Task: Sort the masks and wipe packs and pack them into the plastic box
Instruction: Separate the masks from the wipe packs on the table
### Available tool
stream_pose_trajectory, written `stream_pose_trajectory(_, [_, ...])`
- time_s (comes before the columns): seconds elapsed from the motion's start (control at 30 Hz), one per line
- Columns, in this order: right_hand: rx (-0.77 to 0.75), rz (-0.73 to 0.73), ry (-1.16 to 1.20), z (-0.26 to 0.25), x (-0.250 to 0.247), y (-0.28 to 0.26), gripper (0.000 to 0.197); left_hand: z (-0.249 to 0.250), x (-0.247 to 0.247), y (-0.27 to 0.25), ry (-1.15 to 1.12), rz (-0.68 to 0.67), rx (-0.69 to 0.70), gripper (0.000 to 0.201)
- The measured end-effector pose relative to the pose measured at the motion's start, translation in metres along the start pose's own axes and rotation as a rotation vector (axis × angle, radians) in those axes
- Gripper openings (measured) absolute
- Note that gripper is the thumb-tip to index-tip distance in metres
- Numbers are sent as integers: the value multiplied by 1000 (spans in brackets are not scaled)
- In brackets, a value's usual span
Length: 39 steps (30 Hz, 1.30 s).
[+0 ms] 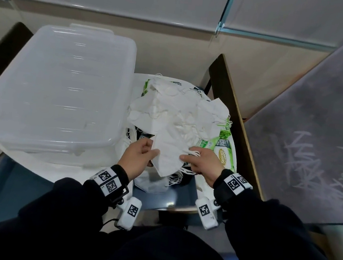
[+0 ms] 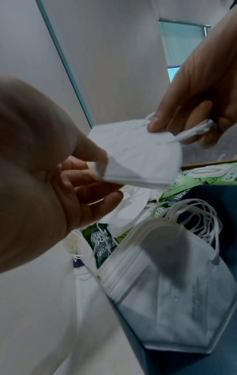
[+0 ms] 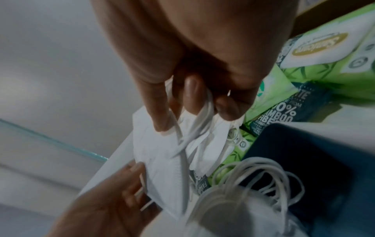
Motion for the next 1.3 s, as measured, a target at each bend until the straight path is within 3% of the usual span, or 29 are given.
stream_pose_trajectory(0.13, [-47, -80, -160, -3, -2, -5, 11, 18, -3, -8, 122, -47, 119, 51])
stream_pose_trajectory(0.33, [-103, -177, -369, 5, -5, -4, 17, 46, 6, -13, 802, 19, 381, 25])
stream_pose_trajectory(0.4, [-101, -199, -413, 12, -4, -4, 20, 40, 5, -13, 898, 15, 378, 20])
stream_pose_trajectory(0.6, [-93, -255, -679, 33, 4, -11, 15, 14, -3, -18, 910, -59, 288, 21])
stream_pose_trajectory(0.7, [-19, -292, -637, 46, 4, -14, 16, -1, -8, -17, 1143, -38, 289, 12])
stream_pose_trajectory(0.8, [69, -220, -533, 54, -6, -17, 13, -26, -17, -17, 1348, -61, 244, 7])
stream_pose_trajectory(1.0, [-116, -266, -879, 49, 20, -18, 17, -50, -12, -19, 1570, 46, 321, 11])
stream_pose_trajectory(1.3, [-65, -29, -735, 55, 27, 2, 22, -49, -12, -18, 1714, 140, 203, 16])
Point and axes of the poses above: each hand's wrist, its own y-axis towards the middle knuckle, its own x-axis out of the palm, z = x × y, the point moved 5 cm from there along y, towards the middle knuckle, and after that the axes turned 14 degrees about -x, right-handed, at the moved point
